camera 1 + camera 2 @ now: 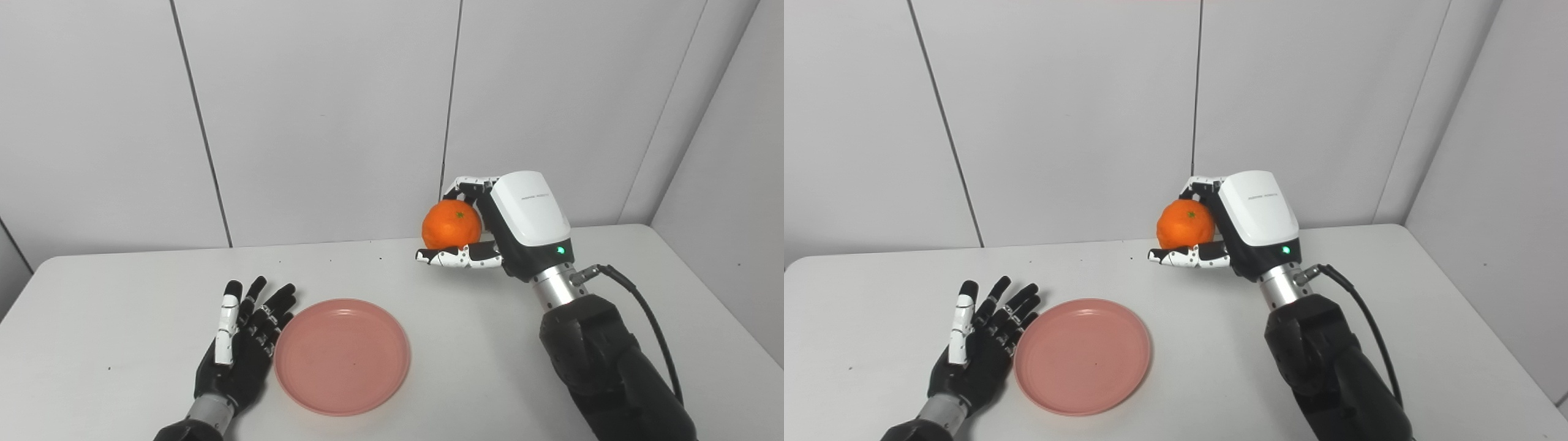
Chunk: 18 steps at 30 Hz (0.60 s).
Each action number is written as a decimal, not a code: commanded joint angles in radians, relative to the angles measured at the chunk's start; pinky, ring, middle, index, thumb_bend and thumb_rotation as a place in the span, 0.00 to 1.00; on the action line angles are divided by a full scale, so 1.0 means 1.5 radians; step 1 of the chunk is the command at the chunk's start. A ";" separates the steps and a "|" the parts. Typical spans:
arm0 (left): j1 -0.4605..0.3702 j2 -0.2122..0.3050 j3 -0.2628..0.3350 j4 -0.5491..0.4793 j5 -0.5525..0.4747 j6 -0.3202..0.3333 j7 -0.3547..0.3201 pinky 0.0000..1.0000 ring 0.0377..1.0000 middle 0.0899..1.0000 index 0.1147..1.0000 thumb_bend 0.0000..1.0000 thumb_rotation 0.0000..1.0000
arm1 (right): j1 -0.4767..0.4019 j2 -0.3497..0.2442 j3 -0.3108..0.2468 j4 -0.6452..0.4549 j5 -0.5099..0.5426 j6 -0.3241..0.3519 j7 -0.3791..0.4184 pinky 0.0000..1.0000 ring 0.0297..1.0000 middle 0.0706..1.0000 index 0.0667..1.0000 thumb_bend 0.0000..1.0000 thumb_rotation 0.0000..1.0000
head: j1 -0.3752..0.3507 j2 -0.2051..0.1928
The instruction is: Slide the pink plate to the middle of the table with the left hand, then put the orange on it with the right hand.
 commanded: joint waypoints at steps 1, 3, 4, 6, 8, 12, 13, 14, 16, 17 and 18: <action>0.008 -0.013 -0.009 0.013 0.017 0.000 0.010 1.00 0.90 0.77 1.00 0.82 0.80 | -0.021 -0.002 -0.009 -0.033 0.012 -0.038 -0.009 0.12 0.16 0.22 0.31 0.51 0.53 | 0.012 0.002; 0.008 -0.020 -0.011 0.016 0.025 -0.004 0.015 0.98 0.89 0.76 1.00 0.84 0.79 | -0.021 -0.001 -0.011 -0.035 0.023 -0.054 -0.013 0.12 0.16 0.22 0.30 0.51 0.53 | 0.024 0.004; 0.008 -0.022 -0.013 0.017 0.029 -0.006 0.015 0.96 0.88 0.75 1.00 0.84 0.79 | -0.021 0.001 -0.011 -0.037 0.029 -0.061 -0.013 0.12 0.16 0.22 0.31 0.51 0.53 | 0.024 0.004; 0.008 -0.027 -0.016 0.017 0.037 -0.008 0.019 0.94 0.87 0.74 0.99 0.85 0.80 | -0.019 0.002 -0.014 -0.041 0.041 -0.073 -0.012 0.12 0.16 0.22 0.31 0.50 0.52 | 0.037 0.005; 0.009 -0.033 -0.019 0.016 0.046 -0.010 0.024 0.94 0.87 0.73 0.99 0.85 0.81 | -0.017 0.007 -0.012 -0.050 0.059 -0.080 0.000 0.12 0.15 0.22 0.30 0.50 0.54 | 0.056 0.010; 0.008 -0.039 -0.021 0.016 0.056 -0.012 0.029 0.91 0.87 0.73 0.98 0.86 0.81 | -0.014 0.016 0.001 -0.053 0.061 -0.093 0.012 0.11 0.13 0.18 0.25 0.51 0.51 | 0.070 0.013; 0.008 -0.040 -0.021 0.016 0.057 -0.012 0.030 0.89 0.86 0.73 0.98 0.86 0.81 | -0.014 0.017 0.003 -0.052 0.057 -0.095 0.015 0.11 0.13 0.18 0.24 0.51 0.53 | 0.071 0.013; 0.007 -0.041 -0.021 0.016 0.058 -0.010 0.031 0.89 0.86 0.73 0.98 0.86 0.82 | -0.013 0.020 0.008 -0.049 0.056 -0.100 0.016 0.11 0.13 0.18 0.24 0.51 0.54 | 0.076 0.014; 0.007 -0.042 -0.021 0.015 0.059 -0.007 0.032 0.88 0.86 0.74 0.98 0.87 0.81 | -0.011 0.026 0.016 -0.044 0.054 -0.106 0.016 0.11 0.14 0.20 0.24 0.51 0.53 | 0.080 0.016; 0.007 -0.044 -0.020 0.015 0.060 -0.006 0.032 0.88 0.86 0.74 0.98 0.88 0.81 | -0.010 0.029 0.019 -0.042 0.052 -0.108 0.017 0.12 0.15 0.21 0.25 0.51 0.52 | 0.080 0.016; 0.007 -0.044 -0.020 0.015 0.061 -0.005 0.032 0.88 0.86 0.73 0.98 0.88 0.81 | -0.010 0.031 0.021 -0.039 0.052 -0.110 0.017 0.12 0.16 0.21 0.26 0.52 0.52 | 0.080 0.016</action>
